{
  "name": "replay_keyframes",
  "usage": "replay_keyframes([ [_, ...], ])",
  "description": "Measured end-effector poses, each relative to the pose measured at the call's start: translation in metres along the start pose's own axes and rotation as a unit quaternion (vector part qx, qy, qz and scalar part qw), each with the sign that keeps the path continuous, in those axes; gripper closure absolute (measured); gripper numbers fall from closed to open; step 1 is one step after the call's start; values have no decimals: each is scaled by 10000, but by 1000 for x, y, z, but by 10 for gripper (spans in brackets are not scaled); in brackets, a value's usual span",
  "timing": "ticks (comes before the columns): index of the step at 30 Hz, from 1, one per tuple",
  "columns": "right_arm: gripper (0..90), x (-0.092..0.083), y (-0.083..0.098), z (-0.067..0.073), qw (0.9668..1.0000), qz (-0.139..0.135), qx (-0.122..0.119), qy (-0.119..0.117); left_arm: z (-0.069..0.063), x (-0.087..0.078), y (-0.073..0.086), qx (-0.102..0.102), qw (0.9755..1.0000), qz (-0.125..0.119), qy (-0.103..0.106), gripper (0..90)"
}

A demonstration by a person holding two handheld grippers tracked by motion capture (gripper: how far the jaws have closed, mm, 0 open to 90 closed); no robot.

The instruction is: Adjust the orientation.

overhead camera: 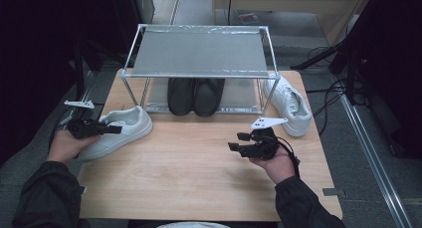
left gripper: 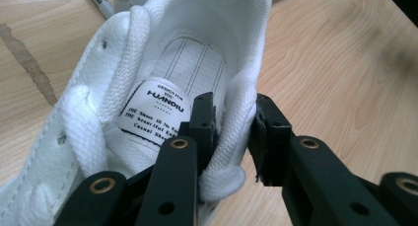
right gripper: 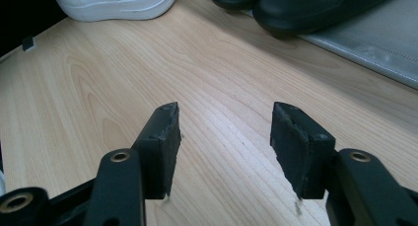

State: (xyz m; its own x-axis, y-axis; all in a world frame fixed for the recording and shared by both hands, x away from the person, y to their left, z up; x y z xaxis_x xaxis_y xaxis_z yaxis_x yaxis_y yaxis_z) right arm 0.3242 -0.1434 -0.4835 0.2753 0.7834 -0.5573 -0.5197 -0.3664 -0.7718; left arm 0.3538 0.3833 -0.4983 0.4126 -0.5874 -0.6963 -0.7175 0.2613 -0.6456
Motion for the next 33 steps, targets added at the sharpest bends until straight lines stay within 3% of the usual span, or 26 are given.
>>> replay_keyframes([
  [2,463,-1,0,0,10000,-22,-20,11,0,0,-1,-26,10000,4,49,767],
  [5,460,-1,-1,0,10000,-64,-41,12,-3,-1,-3,-49,9999,33,-85,797],
  [7,459,-1,-1,1,9999,-83,-54,12,-4,-4,-5,-172,9997,16,-186,807],
  [10,458,-1,-1,0,10000,-71,-64,4,-6,-12,-7,-341,9993,-14,-131,811],
  [16,455,0,-2,1,10000,-63,-57,-19,-18,-20,-9,-249,9994,-18,-237,812],
  [22,452,1,-4,0,9999,-104,-36,-78,-32,-26,-13,-330,9992,-106,-214,809],
  [30,446,5,-7,0,9999,-66,-48,-117,-58,-29,-15,-132,9994,-104,-290,809],
  [33,445,9,-9,1,9998,-29,-73,-166,-67,-28,-16,-71,9998,-58,-186,811],
])
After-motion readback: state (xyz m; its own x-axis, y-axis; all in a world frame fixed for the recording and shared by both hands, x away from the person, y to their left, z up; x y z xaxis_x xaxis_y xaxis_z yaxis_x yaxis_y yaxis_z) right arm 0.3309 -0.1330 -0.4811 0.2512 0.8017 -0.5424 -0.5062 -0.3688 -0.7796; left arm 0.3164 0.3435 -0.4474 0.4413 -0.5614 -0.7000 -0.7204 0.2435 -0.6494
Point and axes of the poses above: each handheld gripper's, and its own axes: x roughly forward along the jaws, y roughly out of its underside, z roughly to its left, the point moved 2 cm from there along x, roughly forward along the jaws, and after that the axes turned 7 degrees about -y, right-handed, at the moved point
